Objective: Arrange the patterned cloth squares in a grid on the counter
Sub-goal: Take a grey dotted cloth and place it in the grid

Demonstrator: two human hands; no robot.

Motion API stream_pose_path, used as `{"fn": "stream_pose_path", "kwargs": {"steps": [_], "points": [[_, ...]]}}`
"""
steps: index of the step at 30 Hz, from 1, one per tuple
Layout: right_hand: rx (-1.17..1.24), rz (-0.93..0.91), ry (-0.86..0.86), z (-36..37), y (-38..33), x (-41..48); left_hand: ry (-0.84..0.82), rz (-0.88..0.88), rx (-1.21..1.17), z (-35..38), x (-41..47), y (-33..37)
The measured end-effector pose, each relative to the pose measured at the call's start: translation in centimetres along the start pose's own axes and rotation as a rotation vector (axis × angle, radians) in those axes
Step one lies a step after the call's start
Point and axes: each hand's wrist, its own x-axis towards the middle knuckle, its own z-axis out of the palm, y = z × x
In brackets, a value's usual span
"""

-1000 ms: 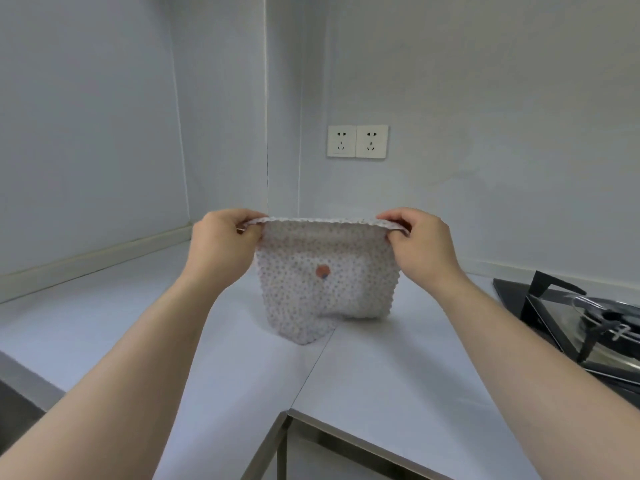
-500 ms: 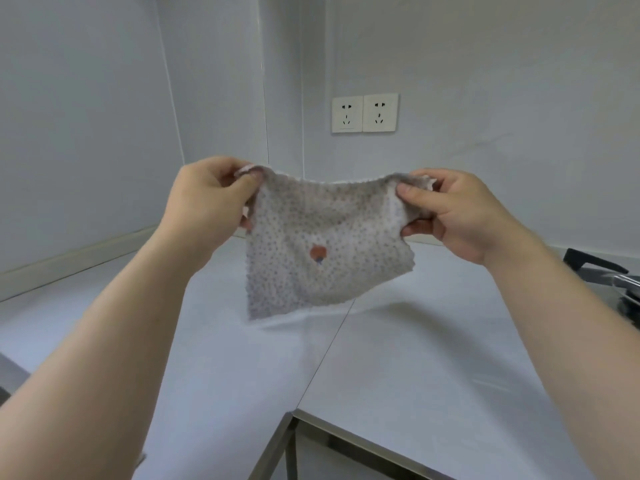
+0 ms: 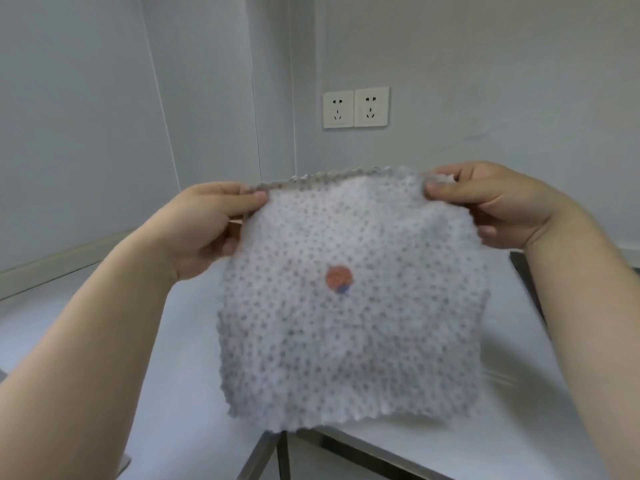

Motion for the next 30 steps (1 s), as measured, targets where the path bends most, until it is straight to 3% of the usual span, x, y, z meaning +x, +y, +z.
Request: {"fn": "stream_pose_path", "kwargs": {"steps": [2,3,6,9,17,20,22,25,30], "points": [[-0.364,0.042,0.175,0.2,-0.1,0.5,0.238,0.161,0.649,0.1,0.4,-1.0],[-0.462,0.028,0.235,0.3,-0.1,0.8,0.339,0.238,0.797,0.3,0.5,-1.2],[-0.448,-0.062,0.411,0.4,0.3,1.7,0.427,0.318,0.503,0.5,1.0,-1.4],[-0.382,-0.077,0.451,0.6,0.7,2.1,0.414,0.338,0.359,0.3,1.3,-1.4],[-0.011,-0.109,0.281,0.7,-0.7,0.9,0.294,0.318,0.023,0.8,0.9,0.2],[0.185,-0.12,0.147,0.4,-1.1,0.3,0.192,0.251,-0.171,0.7,0.4,0.9],[0.192,-0.077,0.082,0.4,-1.3,-0.1,0.097,0.161,-0.247,0.5,0.2,1.0],[0.147,-0.005,0.069,0.4,-1.1,0.1,0.01,-0.02,-0.251,0.4,0.3,0.5],[-0.211,0.209,0.243,0.4,0.7,1.7,0.203,-0.002,0.124,0.5,1.4,-1.7]]}}
